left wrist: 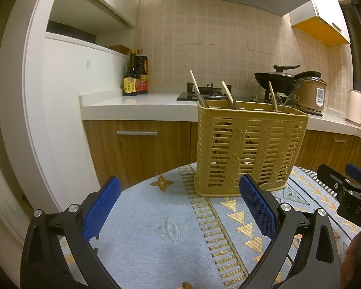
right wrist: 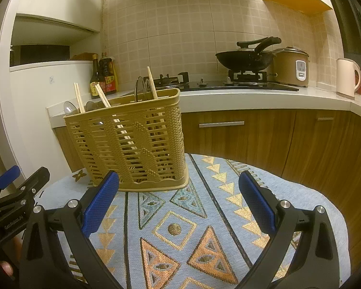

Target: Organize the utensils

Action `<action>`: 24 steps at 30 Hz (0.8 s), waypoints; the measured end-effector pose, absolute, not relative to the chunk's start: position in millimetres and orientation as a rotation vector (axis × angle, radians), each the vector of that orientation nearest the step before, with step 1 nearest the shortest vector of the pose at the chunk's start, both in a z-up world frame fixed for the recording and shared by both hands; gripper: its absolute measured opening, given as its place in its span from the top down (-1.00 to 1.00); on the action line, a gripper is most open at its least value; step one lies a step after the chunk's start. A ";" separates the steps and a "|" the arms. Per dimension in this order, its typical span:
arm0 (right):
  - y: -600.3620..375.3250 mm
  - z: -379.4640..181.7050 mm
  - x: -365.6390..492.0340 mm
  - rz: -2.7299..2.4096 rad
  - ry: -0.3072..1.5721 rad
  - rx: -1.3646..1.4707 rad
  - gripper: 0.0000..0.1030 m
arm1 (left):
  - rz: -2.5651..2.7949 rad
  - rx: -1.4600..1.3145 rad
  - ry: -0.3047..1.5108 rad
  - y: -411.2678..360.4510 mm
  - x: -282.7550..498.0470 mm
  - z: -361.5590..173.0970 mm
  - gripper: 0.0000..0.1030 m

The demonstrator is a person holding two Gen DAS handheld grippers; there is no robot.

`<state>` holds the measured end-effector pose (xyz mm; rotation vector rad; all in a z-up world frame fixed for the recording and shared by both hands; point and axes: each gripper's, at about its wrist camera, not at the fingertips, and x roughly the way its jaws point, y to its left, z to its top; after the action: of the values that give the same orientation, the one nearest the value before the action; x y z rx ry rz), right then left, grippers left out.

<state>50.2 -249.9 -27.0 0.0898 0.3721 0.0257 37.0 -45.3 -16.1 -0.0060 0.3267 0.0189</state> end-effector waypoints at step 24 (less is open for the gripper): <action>-249.6 -27.1 48.4 0.018 0.361 0.084 -0.85 | 0.012 0.010 0.334 -50.1 36.0 -14.6 -0.85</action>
<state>48.4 -249.6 -27.1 0.0843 0.3615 0.0182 36.0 -50.1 -14.6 0.0104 0.3344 0.0119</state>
